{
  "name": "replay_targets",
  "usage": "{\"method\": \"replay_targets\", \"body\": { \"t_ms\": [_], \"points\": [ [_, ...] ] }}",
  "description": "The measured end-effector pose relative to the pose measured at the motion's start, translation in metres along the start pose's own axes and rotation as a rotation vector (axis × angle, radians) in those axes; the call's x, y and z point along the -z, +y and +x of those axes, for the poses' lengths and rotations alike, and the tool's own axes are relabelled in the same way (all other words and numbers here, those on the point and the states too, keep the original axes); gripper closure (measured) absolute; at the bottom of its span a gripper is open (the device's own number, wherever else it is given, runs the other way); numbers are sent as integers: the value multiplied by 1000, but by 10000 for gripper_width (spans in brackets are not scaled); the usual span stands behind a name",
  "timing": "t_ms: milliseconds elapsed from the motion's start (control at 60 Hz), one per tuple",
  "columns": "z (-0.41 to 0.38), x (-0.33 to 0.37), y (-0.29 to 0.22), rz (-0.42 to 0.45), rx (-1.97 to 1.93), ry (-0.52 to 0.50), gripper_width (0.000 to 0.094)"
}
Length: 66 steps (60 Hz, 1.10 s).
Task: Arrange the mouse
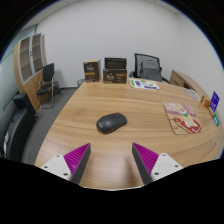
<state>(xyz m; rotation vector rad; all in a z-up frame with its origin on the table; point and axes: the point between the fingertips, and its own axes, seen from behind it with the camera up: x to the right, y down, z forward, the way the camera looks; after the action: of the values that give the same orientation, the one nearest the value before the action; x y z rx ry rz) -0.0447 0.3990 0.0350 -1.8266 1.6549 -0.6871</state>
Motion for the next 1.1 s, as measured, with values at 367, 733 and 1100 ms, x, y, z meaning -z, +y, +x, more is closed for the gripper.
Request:
{"method": "replay_targets", "body": {
  "t_ms": [367,733,1100],
  "points": [
    [-12,-77,-17,-18,-13,32,67],
    [-14,-118,-44,-16,-31,38,62],
    [-28,-145,-70,-19,-1,9,72]
  ]
}}
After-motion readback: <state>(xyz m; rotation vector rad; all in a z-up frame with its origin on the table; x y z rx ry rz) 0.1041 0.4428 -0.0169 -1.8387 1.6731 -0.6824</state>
